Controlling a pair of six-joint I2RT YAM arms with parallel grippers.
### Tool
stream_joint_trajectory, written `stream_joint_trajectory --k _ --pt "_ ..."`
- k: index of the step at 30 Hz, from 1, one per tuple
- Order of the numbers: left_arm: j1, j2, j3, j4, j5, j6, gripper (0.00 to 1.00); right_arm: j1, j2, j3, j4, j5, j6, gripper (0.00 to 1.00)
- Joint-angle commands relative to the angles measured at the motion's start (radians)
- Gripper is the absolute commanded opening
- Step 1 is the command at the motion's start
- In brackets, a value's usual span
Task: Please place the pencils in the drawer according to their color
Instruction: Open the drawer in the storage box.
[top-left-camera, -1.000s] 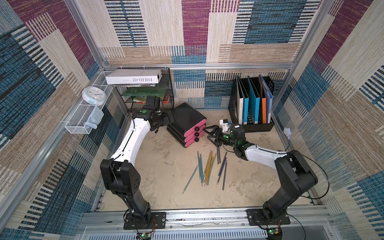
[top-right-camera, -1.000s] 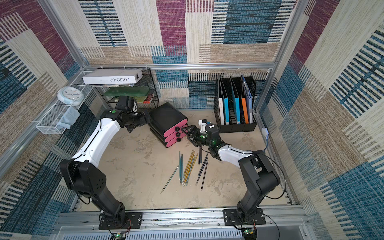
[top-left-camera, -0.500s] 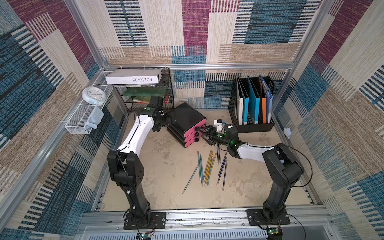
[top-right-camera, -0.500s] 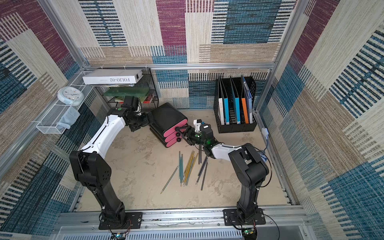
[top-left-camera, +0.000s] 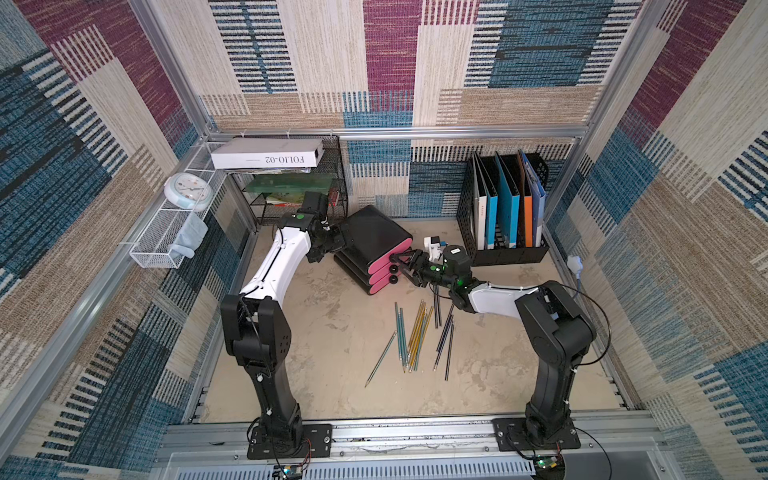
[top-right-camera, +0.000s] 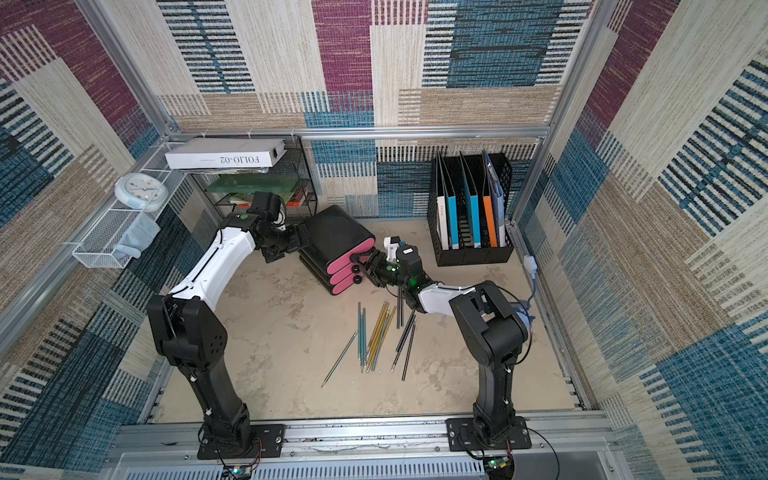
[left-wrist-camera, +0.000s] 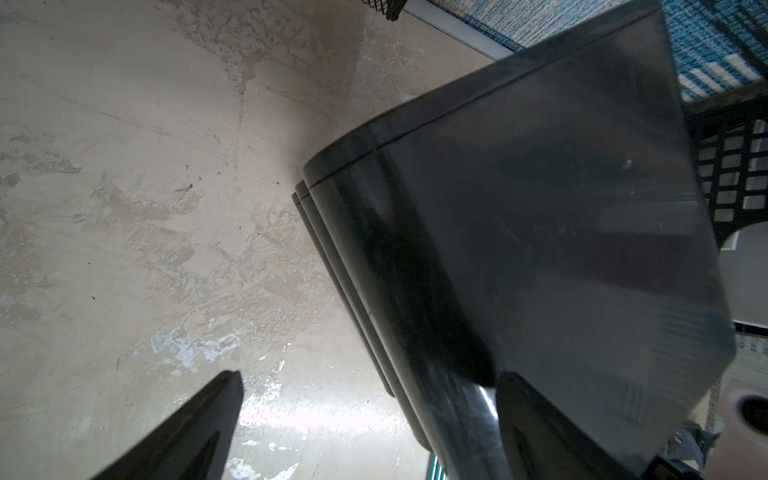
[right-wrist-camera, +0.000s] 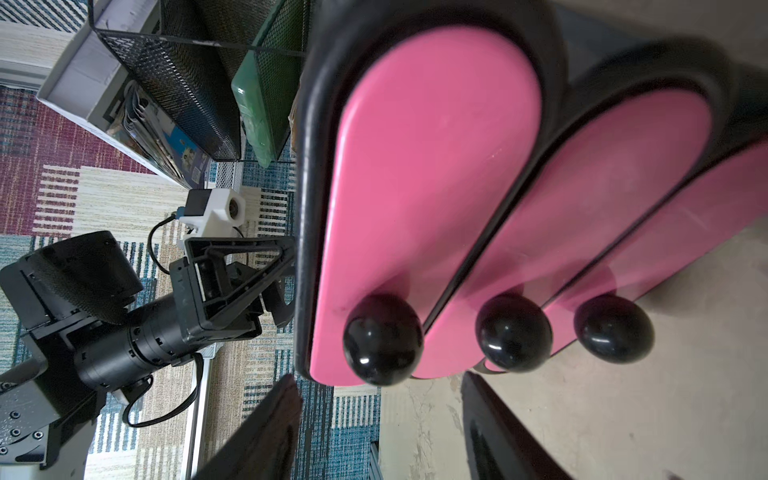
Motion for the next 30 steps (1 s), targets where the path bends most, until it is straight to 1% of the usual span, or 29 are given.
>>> stream_joint_trajectory --k 1,14,25,30 --pt "0.000 -0.002 -0.004 -0.010 -0.007 -0.005 0.99 -0.001 0.012 0.015 0.039 -0.009 0.006 0.64" --pt "0.000 -0.013 -0.053 0.006 -0.013 -0.009 0.99 -0.008 0.055 0.060 0.045 -0.032 0.011 0.58" --pt "0.000 -0.011 -0.062 0.012 -0.017 -0.007 0.99 -0.012 0.076 0.077 0.050 -0.043 0.017 0.48" --pt "0.000 -0.012 -0.074 0.017 -0.016 -0.005 0.99 -0.013 0.076 0.081 0.050 -0.047 0.013 0.41"
